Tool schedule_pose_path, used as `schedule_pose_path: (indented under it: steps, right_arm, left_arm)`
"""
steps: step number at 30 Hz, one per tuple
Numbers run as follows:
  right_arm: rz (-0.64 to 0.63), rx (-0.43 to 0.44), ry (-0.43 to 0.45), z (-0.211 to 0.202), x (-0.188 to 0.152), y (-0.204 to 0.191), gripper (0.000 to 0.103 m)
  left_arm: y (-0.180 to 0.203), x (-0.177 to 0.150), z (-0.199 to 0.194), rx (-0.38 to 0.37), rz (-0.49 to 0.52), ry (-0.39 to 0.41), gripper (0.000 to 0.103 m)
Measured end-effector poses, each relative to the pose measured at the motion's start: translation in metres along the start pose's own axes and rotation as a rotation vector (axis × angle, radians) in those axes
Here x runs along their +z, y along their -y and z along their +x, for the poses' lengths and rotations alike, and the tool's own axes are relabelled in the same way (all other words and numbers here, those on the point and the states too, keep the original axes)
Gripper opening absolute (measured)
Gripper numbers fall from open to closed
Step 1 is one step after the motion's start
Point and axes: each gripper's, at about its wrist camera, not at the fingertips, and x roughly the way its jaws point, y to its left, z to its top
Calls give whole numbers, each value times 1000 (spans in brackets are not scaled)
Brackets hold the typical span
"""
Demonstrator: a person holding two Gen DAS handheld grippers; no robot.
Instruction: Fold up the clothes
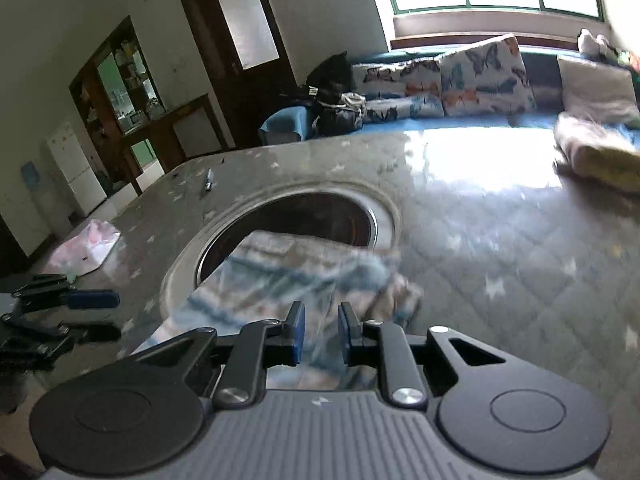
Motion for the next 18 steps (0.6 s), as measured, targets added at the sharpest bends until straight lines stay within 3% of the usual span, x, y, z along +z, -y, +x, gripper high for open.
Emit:
schedule_pose_path:
  steps: [5, 10, 13, 18]
  right_arm:
    - [-40, -16, -9, 25, 9, 1, 17]
    - [-30, -50, -27, 40, 9, 14, 17]
    - [-22, -73, -54, 53, 8, 24, 17]
    - [-8, -88, -72, 63, 10, 33, 17]
  left_arm:
    - [35, 17, 45, -143, 44, -2, 44]
    - [61, 14, 87, -235, 95, -78, 35]
    - [69, 7, 102, -256, 122, -116, 35]
    - [66, 4, 102, -269, 124, -110, 34]
